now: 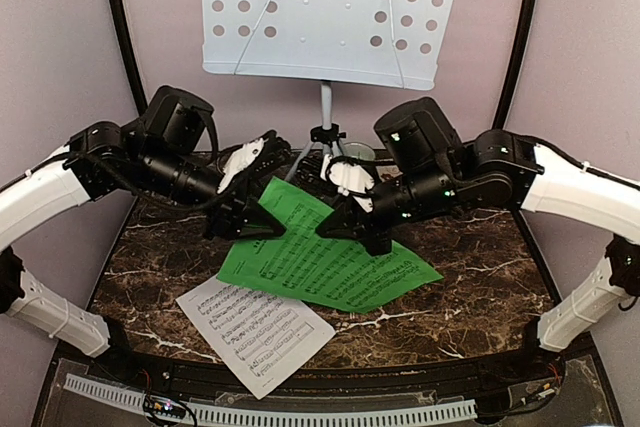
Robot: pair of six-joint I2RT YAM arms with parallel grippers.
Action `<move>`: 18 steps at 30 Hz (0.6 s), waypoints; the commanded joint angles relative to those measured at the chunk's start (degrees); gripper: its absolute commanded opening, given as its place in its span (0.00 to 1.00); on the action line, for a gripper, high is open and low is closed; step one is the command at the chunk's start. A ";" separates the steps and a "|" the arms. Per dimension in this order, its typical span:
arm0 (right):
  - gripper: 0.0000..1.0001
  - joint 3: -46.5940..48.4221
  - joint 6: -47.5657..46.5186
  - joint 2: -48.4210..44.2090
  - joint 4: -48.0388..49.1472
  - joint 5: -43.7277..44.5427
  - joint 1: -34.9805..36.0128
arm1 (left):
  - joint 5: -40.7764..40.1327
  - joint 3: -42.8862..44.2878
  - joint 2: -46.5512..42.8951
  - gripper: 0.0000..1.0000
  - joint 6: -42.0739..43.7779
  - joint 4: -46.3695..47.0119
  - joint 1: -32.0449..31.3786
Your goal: Set up the instrument practice props
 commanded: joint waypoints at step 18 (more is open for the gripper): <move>0.00 -23.18 8.57 -28.41 39.02 1.16 -2.21 | -6.66 -32.35 -24.93 0.69 -20.99 50.17 8.66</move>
